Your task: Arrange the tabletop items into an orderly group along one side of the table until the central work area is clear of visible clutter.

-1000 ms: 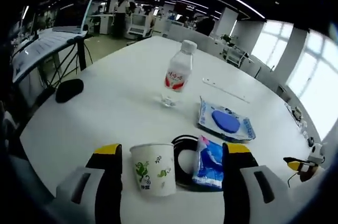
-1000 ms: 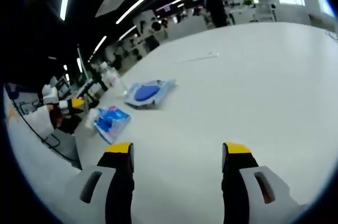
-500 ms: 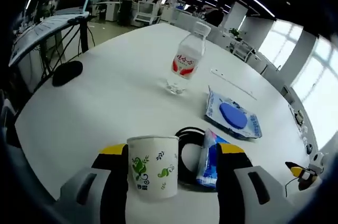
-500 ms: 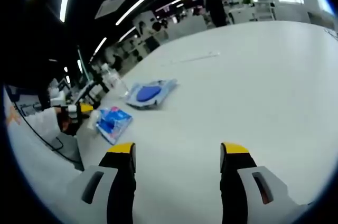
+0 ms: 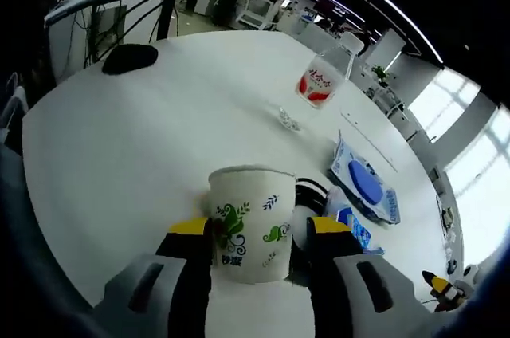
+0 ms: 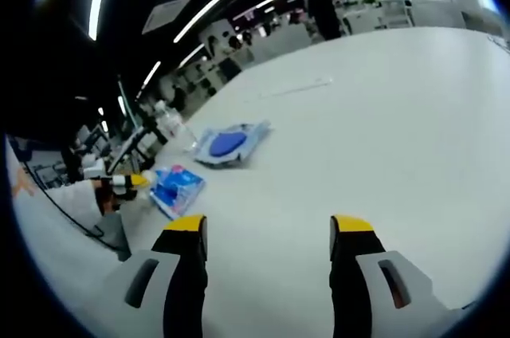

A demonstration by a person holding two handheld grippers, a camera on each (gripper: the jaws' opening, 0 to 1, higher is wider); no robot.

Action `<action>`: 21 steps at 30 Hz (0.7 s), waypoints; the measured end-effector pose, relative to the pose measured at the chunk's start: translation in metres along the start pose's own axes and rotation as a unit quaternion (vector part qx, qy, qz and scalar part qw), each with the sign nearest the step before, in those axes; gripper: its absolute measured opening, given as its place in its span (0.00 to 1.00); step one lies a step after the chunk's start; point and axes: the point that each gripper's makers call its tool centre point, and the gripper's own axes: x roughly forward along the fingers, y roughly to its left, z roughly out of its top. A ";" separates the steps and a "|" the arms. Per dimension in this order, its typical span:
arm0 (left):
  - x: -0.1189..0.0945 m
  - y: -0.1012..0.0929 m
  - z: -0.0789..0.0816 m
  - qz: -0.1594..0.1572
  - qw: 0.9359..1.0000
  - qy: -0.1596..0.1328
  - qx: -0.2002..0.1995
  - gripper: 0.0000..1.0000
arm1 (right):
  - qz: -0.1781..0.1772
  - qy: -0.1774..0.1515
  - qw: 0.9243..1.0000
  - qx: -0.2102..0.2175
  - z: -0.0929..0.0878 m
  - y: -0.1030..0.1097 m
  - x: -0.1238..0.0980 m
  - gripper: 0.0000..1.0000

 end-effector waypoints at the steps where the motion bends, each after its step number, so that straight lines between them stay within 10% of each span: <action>1: -0.001 0.001 -0.001 0.003 1.000 0.000 0.003 0.39 | 0.001 0.001 1.000 -0.001 0.000 0.001 0.000 0.61; 12: -0.023 -0.026 0.032 -0.048 0.996 -0.074 0.028 0.37 | 0.010 -0.001 1.000 -0.001 0.005 0.009 0.003 0.60; 17: -0.029 -0.076 0.051 -0.132 0.981 -0.112 0.083 0.37 | 0.020 -0.007 1.000 0.001 0.012 0.018 0.007 0.59; 21: -0.034 -0.132 0.051 -0.220 0.954 -0.129 0.160 0.37 | 0.032 -0.014 0.999 0.004 0.019 0.026 0.008 0.58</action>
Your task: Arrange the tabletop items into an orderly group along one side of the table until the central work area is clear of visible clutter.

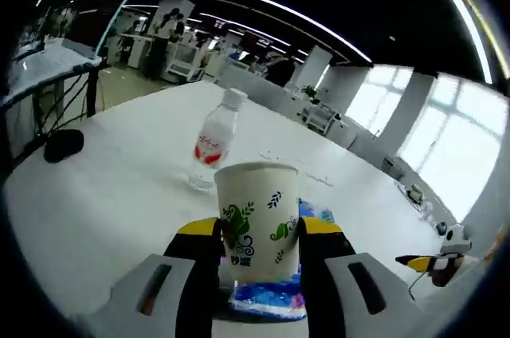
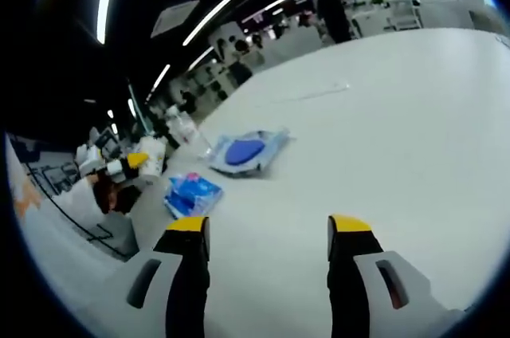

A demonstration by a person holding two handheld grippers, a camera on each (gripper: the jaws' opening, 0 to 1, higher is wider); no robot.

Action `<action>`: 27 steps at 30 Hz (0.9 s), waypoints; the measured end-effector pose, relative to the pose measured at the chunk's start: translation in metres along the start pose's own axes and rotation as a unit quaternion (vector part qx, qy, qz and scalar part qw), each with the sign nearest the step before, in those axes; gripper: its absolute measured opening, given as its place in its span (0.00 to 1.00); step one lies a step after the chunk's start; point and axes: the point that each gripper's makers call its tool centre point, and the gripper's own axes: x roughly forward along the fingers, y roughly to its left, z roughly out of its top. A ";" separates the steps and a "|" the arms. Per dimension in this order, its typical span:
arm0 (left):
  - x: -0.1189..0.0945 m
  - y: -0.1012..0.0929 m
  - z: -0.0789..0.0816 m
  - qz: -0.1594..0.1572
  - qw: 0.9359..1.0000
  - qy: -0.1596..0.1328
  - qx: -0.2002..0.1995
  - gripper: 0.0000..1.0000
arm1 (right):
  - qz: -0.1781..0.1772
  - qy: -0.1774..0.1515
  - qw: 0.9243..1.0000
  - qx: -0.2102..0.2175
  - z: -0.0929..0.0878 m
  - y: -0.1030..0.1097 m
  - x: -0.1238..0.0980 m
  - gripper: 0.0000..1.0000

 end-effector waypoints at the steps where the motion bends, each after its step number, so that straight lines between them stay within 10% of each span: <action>1: 0.005 -0.017 0.003 -0.032 0.999 -0.004 0.015 0.37 | 0.008 -0.006 1.000 0.016 0.004 0.005 0.000 0.57; 10: 0.023 -0.125 0.001 -0.207 0.973 0.004 0.104 0.37 | 0.083 -0.083 0.992 0.040 0.062 0.053 -0.006 0.54; 15: 0.019 -0.165 -0.003 -0.284 0.949 0.014 0.139 0.37 | 0.170 -0.120 0.975 0.074 0.095 0.093 -0.017 0.48; 27: -0.027 -0.208 0.005 -0.399 0.906 -0.010 0.141 0.36 | 0.279 -0.091 0.956 0.025 0.091 0.151 -0.019 0.45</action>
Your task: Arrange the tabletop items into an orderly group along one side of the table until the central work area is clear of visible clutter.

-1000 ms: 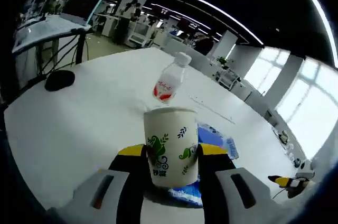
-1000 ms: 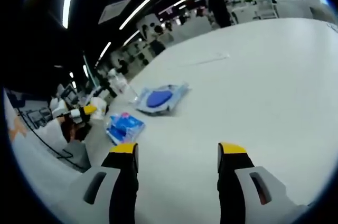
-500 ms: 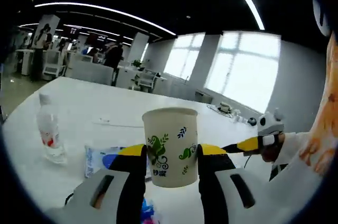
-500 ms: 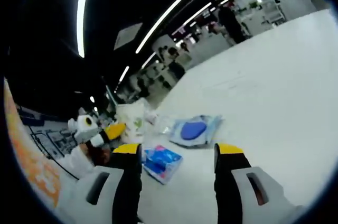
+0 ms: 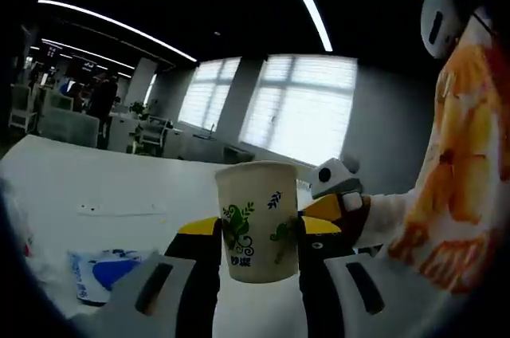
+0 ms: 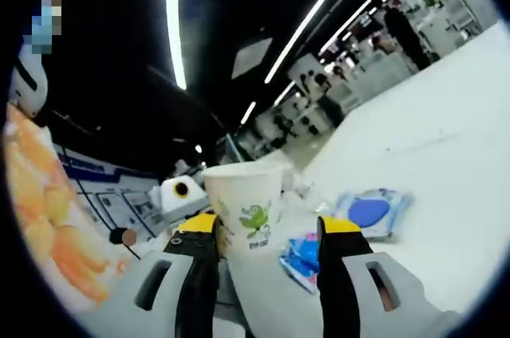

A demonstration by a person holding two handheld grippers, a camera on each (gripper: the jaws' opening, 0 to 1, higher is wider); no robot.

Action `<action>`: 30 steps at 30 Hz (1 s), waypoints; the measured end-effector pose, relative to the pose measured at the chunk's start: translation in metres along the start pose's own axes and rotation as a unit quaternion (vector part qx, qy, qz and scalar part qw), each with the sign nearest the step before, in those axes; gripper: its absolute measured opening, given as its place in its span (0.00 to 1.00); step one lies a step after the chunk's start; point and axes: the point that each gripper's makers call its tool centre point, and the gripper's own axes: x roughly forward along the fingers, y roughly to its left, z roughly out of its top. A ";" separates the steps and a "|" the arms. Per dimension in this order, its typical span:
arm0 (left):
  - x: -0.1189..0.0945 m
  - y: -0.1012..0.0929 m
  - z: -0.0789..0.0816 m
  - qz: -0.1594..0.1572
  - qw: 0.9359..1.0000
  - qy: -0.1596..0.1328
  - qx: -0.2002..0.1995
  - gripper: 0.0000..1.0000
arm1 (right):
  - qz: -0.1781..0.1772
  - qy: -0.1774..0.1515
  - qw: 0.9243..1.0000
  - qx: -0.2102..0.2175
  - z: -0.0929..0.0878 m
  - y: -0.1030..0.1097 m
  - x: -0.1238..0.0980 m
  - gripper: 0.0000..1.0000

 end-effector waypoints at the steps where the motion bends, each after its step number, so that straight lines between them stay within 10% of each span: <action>1: -0.002 -0.001 0.002 0.003 1.000 -0.002 0.003 0.36 | 0.012 0.006 1.000 0.001 -0.002 0.005 0.001 0.42; 8: -0.005 -0.020 -0.003 -0.030 0.999 0.028 0.023 0.36 | 0.066 -0.014 0.998 0.020 0.006 0.029 0.005 0.42; 16: 0.006 -0.022 -0.012 -0.010 0.999 0.035 0.016 0.38 | 0.048 0.041 0.997 -0.039 -0.007 0.024 0.008 0.40; 25: 0.007 -0.004 -0.010 0.030 0.997 0.064 0.005 0.49 | -0.033 0.047 0.992 -0.111 0.003 -0.006 0.001 0.40; 30: -0.003 0.001 0.022 0.033 0.997 0.058 0.048 0.38 | -0.098 0.097 0.971 -0.194 -0.003 -0.029 -0.010 0.40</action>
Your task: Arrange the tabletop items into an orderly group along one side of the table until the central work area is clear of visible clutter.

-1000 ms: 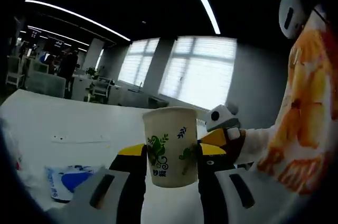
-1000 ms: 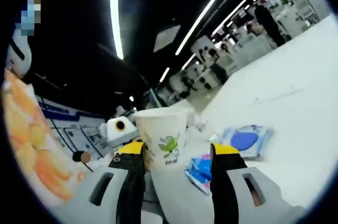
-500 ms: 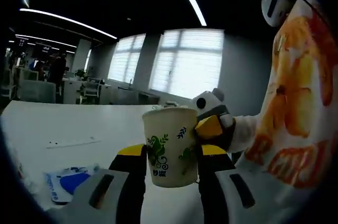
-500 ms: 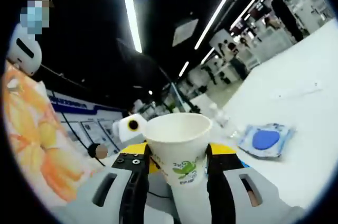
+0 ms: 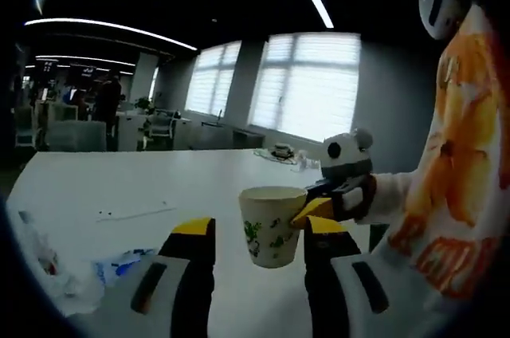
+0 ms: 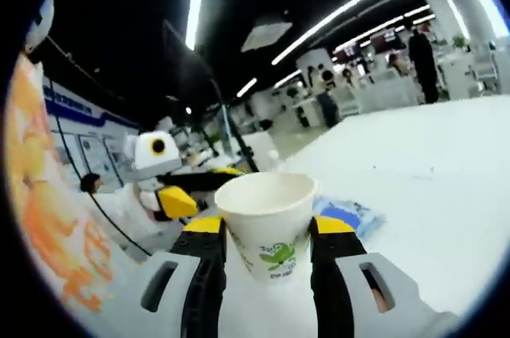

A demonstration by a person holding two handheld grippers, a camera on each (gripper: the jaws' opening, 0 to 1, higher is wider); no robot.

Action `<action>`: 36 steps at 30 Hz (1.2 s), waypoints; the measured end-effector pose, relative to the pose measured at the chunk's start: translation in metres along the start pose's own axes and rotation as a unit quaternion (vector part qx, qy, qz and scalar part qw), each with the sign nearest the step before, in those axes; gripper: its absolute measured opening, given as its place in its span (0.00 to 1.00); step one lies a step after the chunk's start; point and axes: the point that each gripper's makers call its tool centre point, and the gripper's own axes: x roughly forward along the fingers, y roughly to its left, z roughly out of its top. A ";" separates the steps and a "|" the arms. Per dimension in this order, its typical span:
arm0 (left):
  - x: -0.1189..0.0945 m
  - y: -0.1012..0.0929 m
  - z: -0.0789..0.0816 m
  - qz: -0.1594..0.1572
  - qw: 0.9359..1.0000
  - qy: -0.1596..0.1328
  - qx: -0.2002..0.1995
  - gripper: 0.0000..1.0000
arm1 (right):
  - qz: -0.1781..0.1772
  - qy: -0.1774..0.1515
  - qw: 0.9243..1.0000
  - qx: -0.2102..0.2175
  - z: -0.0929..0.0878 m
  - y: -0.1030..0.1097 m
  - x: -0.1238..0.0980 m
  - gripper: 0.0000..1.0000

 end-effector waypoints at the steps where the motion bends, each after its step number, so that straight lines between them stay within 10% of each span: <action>1: 0.000 -0.004 0.004 -0.010 1.000 0.011 0.023 0.34 | -0.004 0.008 1.000 -0.014 -0.001 -0.001 0.000 0.40; 6: 0.016 -0.032 0.017 -0.066 0.995 0.051 0.050 0.32 | -0.011 0.035 0.997 -0.065 -0.003 0.002 0.012 0.40; 13: 0.029 -0.033 -0.019 -0.078 0.979 0.155 0.108 0.21 | 0.006 0.047 0.991 -0.122 0.001 0.017 0.025 0.40; 17: 0.031 -0.030 -0.025 -0.075 0.979 0.162 0.100 0.00 | 0.003 0.059 0.984 -0.166 -0.002 0.020 0.028 0.40; 22: 0.030 -0.034 -0.032 -0.080 0.977 0.171 0.094 0.00 | 0.000 0.068 0.984 -0.166 -0.010 0.020 0.024 0.40; 32: 0.014 -0.005 -0.046 -0.027 0.973 0.204 0.108 0.00 | -0.006 0.068 0.987 -0.145 -0.016 0.012 0.022 0.45; 36: -0.002 0.030 -0.057 0.030 0.960 0.242 0.138 0.00 | -0.024 0.084 0.984 -0.156 -0.025 0.003 0.013 0.44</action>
